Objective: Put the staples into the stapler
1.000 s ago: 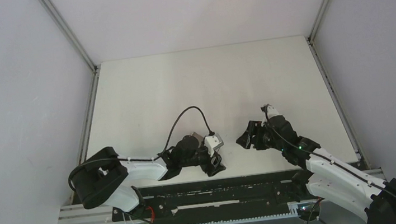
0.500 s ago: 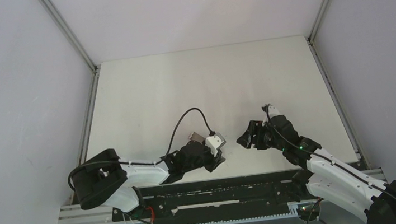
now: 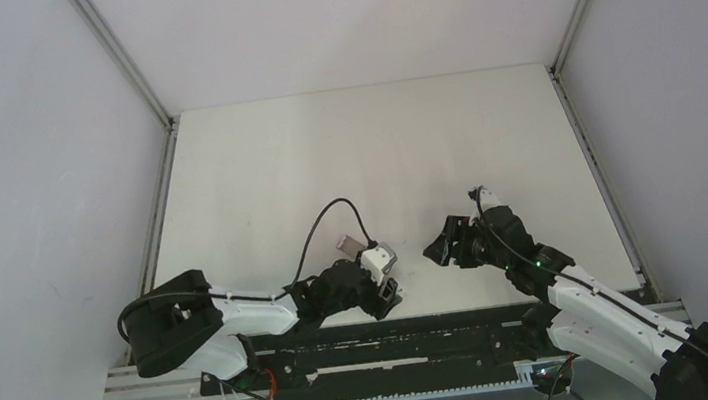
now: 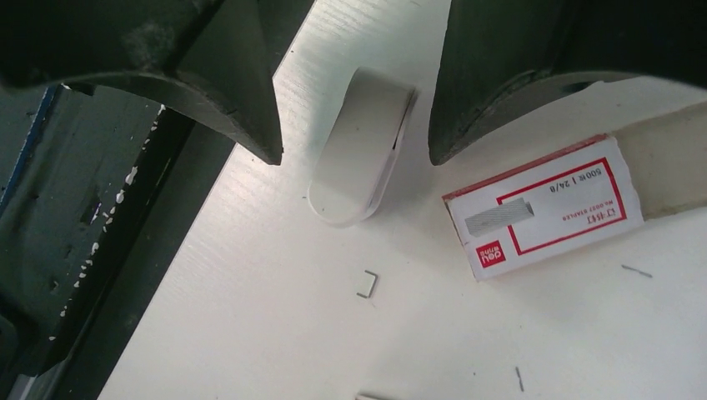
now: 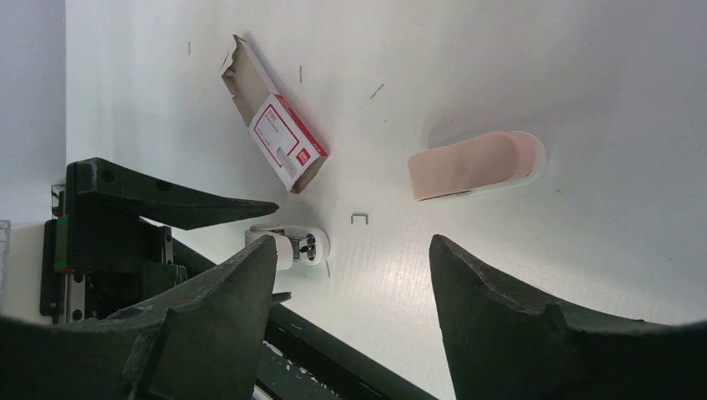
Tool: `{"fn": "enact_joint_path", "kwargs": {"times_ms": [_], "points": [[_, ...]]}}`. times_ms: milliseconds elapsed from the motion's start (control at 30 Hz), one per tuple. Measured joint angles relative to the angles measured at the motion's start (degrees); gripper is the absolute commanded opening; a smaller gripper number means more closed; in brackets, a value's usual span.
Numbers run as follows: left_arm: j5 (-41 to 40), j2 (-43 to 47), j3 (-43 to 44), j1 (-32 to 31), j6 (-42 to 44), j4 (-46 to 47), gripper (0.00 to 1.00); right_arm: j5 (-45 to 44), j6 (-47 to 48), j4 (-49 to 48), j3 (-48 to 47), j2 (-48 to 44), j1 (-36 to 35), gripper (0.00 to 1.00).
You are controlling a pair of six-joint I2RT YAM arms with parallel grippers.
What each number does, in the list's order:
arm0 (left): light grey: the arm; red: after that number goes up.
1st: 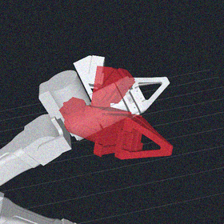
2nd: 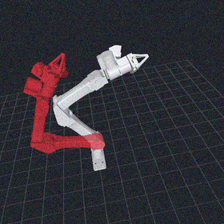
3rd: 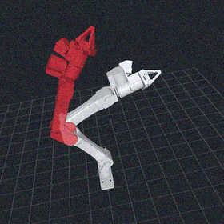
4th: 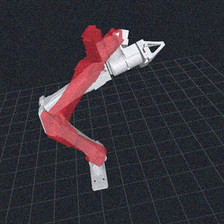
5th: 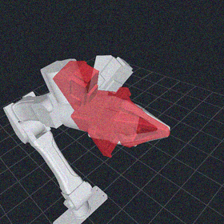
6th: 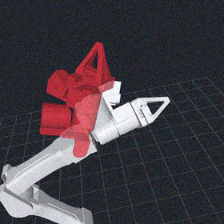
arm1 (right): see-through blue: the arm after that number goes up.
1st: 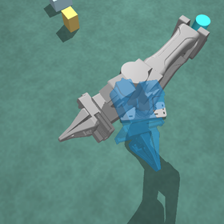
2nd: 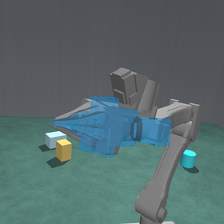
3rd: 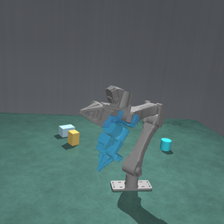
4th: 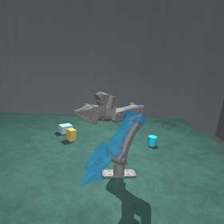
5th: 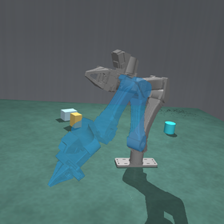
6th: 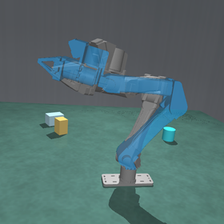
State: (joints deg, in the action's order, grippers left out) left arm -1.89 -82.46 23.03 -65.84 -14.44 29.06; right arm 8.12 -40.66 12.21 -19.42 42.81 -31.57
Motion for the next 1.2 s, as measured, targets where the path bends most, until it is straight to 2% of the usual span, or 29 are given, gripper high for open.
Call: {"fn": "enact_joint_path", "kwargs": {"times_ms": [33,367,533,633,733,833,1000,1200], "points": [[0.1,0.0,-0.1,0.0,0.0,0.0,0.64,0.0,0.0,0.0,0.0,0.0,0.0,0.67],[-1.1,0.0,-0.8,-1.5,0.0,-2.0,0.63,0.2,0.0,0.0,0.0,0.0,0.0,0.68],[-3.6,0.0,-0.8,-2.6,0.1,-2.7,0.46,0.5,-0.2,0.0,0.0,0.0,0.0,0.71],[-4.5,0.0,-0.8,-3.0,0.2,-2.9,0.39,1.1,-0.3,0.0,0.0,0.0,0.0,0.77],[-5.3,0.0,-0.8,-3.2,0.2,-3.1,0.24,2.0,-0.7,-0.2,0.0,0.3,0.0,0.84],[-5.6,0.1,-0.8,-3.7,0.5,-3.1,0.02,3.8,-2.1,-1.8,0.4,1.1,-0.2,0.89],[-5.7,1.7,-0.8,-4.6,-0.1,-3.3,0.0,6.7,-7.0,-7.5,3.6,3.5,-4.1,0.93],[-5.4,8.1,-1.1,-5.8,-1.5,-0.2,0.0,8.1,-13.0,-13.0,5.5,7.0,-10.7,0.94]]}}
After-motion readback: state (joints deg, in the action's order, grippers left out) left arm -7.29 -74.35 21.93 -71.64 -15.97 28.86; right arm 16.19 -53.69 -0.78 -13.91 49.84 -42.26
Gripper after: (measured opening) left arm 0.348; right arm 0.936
